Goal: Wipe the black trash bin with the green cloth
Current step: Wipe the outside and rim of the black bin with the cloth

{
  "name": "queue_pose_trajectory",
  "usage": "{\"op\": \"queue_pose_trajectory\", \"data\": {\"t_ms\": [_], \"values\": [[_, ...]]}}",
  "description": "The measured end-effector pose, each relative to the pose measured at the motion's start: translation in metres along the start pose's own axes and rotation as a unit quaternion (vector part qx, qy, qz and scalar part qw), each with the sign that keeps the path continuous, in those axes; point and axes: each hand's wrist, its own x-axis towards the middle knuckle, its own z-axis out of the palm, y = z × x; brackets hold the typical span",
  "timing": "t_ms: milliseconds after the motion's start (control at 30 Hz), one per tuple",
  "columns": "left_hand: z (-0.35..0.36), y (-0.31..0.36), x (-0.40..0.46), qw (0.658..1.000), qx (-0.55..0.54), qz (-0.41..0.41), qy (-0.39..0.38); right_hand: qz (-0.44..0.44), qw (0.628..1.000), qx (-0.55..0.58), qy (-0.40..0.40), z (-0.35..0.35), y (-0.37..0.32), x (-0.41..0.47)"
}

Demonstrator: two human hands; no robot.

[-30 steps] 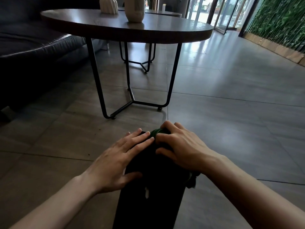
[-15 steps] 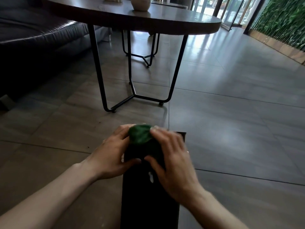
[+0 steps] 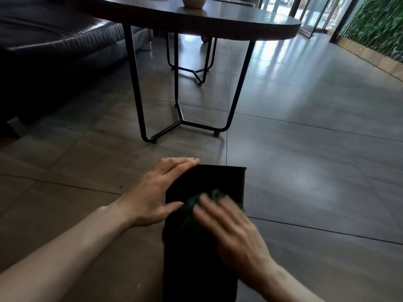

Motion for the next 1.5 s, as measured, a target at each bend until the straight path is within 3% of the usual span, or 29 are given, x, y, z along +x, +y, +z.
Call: {"op": "queue_pose_trajectory", "data": {"t_ms": [67,133,200,267,333,433,500,533,600,667,733,800,867,900,967,1067,1167,1233,1300,1367,1433,1500], "values": [[0.001,0.001,0.001,1.0,-0.001,-0.005,0.003,0.142,0.988,0.058,0.027,-0.012,0.007,0.025],[0.001,0.003,0.001,1.0,-0.006,-0.008,0.004,0.195,0.977,0.076,0.035,-0.013,0.003,0.04],[0.001,0.002,0.001,1.0,-0.004,-0.008,0.007,0.13,0.99,0.047,0.027,-0.003,-0.008,0.029],[0.0,0.0,0.0,1.0,0.002,-0.012,0.0,-0.012,1.0,-0.005,0.011,0.017,-0.024,-0.006],[-0.001,0.0,-0.001,1.0,0.003,-0.015,-0.012,-0.149,0.984,-0.094,-0.024,0.032,-0.037,-0.044],[0.001,0.002,-0.001,1.0,-0.002,-0.01,-0.023,-0.199,0.96,-0.191,-0.049,0.034,-0.035,-0.06],[0.001,0.003,0.0,1.0,-0.008,-0.009,-0.021,-0.206,0.969,-0.117,-0.068,0.021,-0.021,-0.044],[0.001,0.003,0.001,1.0,-0.011,-0.008,-0.018,-0.171,0.982,-0.056,-0.059,0.012,-0.011,-0.031],[0.002,0.004,0.003,1.0,-0.012,-0.006,-0.01,-0.02,0.999,0.036,-0.006,-0.005,0.01,-0.001],[0.003,0.007,0.005,1.0,-0.014,-0.006,-0.008,0.16,0.982,0.087,0.053,-0.017,0.018,0.03],[0.004,0.008,0.006,1.0,-0.018,-0.01,-0.005,0.217,0.97,0.087,0.071,-0.018,0.013,0.041],[0.003,0.006,0.005,1.0,-0.019,-0.013,0.004,0.121,0.99,0.05,0.044,-0.003,-0.002,0.017],[0.001,0.003,0.003,1.0,-0.012,-0.022,0.003,-0.038,0.999,0.008,-0.016,0.015,-0.031,-0.01],[0.0,0.003,0.001,1.0,-0.009,-0.026,-0.003,-0.073,0.996,-0.001,-0.048,0.024,-0.04,-0.024],[0.0,0.004,0.0,1.0,-0.01,-0.022,-0.015,-0.032,0.991,0.056,-0.121,0.024,-0.05,-0.03],[0.002,0.007,0.002,1.0,-0.013,-0.02,-0.017,-0.143,0.985,-0.028,-0.089,0.006,-0.019,-0.026],[0.002,0.006,0.003,0.999,-0.018,-0.028,-0.004,0.099,0.994,0.034,0.016,-0.017,0.018,0.018],[0.002,0.007,0.003,0.999,-0.016,-0.029,-0.006,0.19,0.98,0.045,0.031,-0.022,0.023,0.043],[0.002,0.006,0.002,0.999,-0.017,-0.027,-0.001,0.132,0.991,0.008,0.017,-0.014,0.018,0.044],[0.0,0.003,0.0,1.0,-0.011,-0.027,0.005,0.005,0.999,-0.034,-0.003,0.002,0.005,0.016],[-0.002,0.0,-0.003,0.999,0.001,-0.034,-0.003,-0.148,0.984,-0.076,-0.059,0.02,-0.013,-0.023],[-0.001,-0.001,-0.004,0.999,0.001,-0.03,-0.011,-0.245,0.951,-0.136,-0.133,0.025,-0.023,-0.049]]}}
